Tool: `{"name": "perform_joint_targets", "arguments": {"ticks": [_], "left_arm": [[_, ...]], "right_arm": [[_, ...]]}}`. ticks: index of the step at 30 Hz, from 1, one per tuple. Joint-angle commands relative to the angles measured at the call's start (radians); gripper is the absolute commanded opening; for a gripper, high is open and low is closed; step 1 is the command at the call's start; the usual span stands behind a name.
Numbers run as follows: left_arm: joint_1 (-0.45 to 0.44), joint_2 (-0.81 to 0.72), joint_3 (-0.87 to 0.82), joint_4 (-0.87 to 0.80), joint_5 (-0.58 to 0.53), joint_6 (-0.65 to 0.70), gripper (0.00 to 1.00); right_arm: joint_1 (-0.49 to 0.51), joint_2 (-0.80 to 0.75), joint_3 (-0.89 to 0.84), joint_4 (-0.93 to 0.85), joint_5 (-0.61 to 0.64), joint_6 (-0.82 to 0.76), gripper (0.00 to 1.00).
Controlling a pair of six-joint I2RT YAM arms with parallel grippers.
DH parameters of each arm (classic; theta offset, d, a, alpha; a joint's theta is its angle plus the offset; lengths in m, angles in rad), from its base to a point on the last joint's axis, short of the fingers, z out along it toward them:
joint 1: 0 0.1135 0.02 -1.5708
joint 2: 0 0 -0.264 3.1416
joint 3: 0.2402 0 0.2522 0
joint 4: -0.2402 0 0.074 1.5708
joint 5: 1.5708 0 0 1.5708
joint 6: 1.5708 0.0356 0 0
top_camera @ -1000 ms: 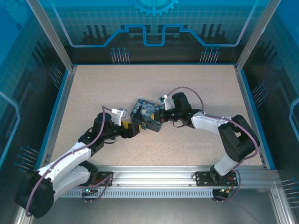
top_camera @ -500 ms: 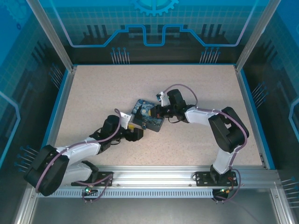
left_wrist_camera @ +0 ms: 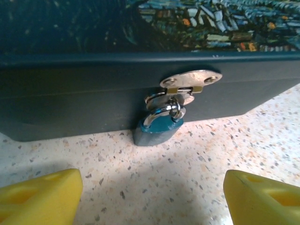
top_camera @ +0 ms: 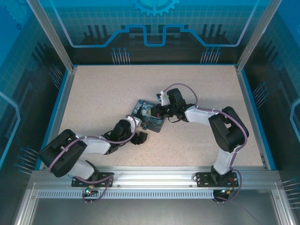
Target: Unlock the padlock with the key
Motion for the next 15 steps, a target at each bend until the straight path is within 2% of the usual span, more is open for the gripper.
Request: {"name": "perform_joint_targets", "arguments": {"ticks": [1, 8, 15], "left_arm": [[-0.025, 0.055, 0.011, 0.13, -0.127, 0.044, 0.8], [-0.066, 0.135, 0.018, 0.22, -0.206, 0.054, 0.8], [-0.07, 0.176, 0.035, 0.254, -0.216, 0.064, 0.8]], "right_arm": [[0.004, 0.007, 0.018, -0.04, 0.01, -0.005, 0.0], [0.005, 0.0, 0.007, -0.038, 0.011, -0.007, 0.0], [0.005, -0.001, 0.006, -0.044, 0.008, -0.015, 0.0]]}}
